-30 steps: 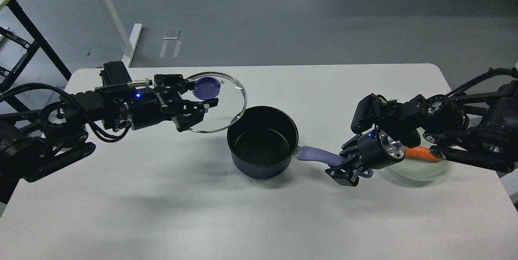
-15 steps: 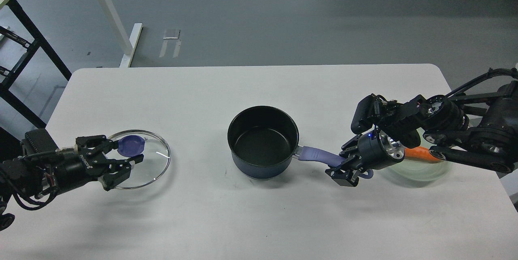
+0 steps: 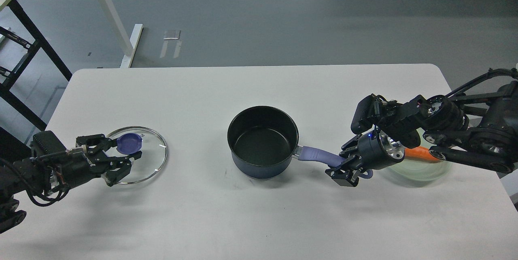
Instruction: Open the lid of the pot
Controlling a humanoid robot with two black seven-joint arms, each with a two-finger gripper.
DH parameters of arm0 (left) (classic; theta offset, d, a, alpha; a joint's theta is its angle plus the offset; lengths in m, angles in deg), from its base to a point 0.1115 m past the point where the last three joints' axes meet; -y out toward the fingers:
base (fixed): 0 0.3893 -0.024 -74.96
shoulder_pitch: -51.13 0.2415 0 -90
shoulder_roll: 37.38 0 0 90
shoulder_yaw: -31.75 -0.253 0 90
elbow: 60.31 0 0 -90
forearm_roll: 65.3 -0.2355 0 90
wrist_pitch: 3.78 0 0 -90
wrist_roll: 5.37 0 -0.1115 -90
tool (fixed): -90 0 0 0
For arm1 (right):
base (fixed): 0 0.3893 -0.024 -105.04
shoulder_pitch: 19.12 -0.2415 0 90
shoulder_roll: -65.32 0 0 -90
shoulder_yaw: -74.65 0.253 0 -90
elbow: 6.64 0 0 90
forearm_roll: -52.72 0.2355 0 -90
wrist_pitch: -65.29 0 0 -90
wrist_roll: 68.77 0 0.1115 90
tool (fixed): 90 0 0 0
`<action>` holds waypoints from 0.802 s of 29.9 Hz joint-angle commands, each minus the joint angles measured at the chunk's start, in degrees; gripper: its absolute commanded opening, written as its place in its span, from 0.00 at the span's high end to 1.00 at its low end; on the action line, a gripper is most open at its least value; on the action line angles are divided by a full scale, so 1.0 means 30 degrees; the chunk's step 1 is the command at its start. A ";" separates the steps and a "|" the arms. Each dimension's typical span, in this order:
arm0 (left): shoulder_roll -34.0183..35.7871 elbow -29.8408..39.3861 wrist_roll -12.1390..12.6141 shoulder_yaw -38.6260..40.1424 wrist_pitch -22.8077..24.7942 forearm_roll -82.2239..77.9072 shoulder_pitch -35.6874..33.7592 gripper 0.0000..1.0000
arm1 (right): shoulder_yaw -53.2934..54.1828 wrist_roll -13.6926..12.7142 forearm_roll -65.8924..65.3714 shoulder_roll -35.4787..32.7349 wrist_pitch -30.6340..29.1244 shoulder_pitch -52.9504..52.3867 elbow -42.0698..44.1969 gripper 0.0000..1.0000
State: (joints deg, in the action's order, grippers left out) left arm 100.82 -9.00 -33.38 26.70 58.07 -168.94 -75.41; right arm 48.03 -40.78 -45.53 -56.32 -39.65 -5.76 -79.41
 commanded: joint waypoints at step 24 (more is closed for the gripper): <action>0.3093 0.5981 0.0004 0.0661 0.4716 1.3464 -0.3342 0.01 | -0.0004 0.0003 0.0027 -0.0292 -0.0001 0.0000 -0.0059 0.74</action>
State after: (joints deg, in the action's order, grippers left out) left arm 110.01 8.85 -33.37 28.28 66.91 -139.41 -81.82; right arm 48.02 -40.77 -45.48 -56.82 -39.65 -5.76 -79.48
